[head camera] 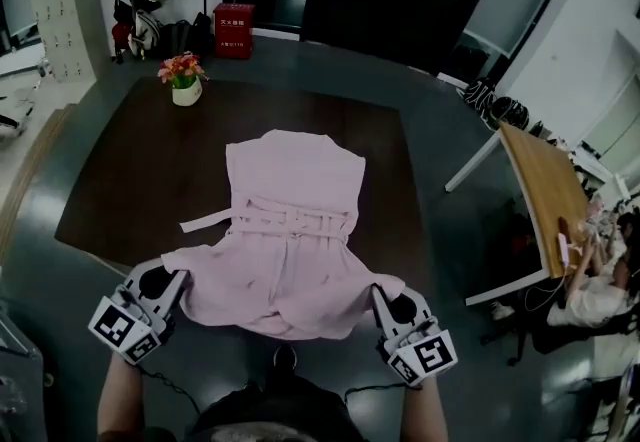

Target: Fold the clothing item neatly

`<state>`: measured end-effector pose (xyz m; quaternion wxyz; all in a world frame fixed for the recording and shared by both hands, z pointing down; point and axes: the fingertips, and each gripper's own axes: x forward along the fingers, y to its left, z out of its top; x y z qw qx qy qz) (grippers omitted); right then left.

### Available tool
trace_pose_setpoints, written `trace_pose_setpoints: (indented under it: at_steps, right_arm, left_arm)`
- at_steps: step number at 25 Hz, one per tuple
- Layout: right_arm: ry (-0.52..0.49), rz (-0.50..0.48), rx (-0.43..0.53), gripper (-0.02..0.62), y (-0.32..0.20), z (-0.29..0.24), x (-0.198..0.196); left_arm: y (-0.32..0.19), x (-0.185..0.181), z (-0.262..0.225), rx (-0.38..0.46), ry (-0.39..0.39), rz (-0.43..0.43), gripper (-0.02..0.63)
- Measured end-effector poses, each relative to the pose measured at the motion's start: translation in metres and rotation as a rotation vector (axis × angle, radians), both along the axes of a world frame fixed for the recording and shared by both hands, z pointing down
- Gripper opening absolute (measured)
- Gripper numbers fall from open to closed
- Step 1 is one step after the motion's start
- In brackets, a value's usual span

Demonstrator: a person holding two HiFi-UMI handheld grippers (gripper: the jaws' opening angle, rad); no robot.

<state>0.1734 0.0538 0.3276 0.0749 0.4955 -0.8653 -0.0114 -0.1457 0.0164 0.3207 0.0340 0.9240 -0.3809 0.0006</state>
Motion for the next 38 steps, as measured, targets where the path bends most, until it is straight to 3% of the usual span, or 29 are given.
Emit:
trace_pose_setpoints:
  at_steps: [5,8,12,18,26,34,38]
  right_arm:
    - [0.071,-0.086,0.052,0.015,-0.089,-0.037,0.015]
    - [0.107,-0.13,0.058,0.014,-0.142,-0.05,0.014]
    - [0.075,-0.118,0.001,0.012,-0.221,-0.061,0.028]
    - [-0.022,0.084,-0.044,0.012,-0.369,-0.066,0.086]
    - [-0.176,0.361,-0.182,0.012,-0.534,-0.014,0.167]
    - [-0.241,0.512,-0.271,0.014,-0.645,0.068,0.231]
    - [-0.159,0.544,-0.359,0.014,-0.673,0.122,0.233]
  left_arm:
    - [-0.084,0.012,-0.051,0.09,-0.029,-0.034,0.025]
    - [-0.139,0.022,-0.066,0.095,-0.014,-0.04,0.025]
    - [-0.22,0.025,-0.075,0.078,-0.023,-0.042,0.025]
    - [-0.385,-0.008,-0.069,0.033,-0.034,-0.095,0.025]
    - [-0.573,-0.024,0.0,-0.144,-0.01,-0.148,0.025]
    - [-0.702,-0.005,0.081,-0.327,0.03,-0.277,0.025]
    - [-0.729,0.014,0.134,-0.418,-0.105,-0.28,0.025]
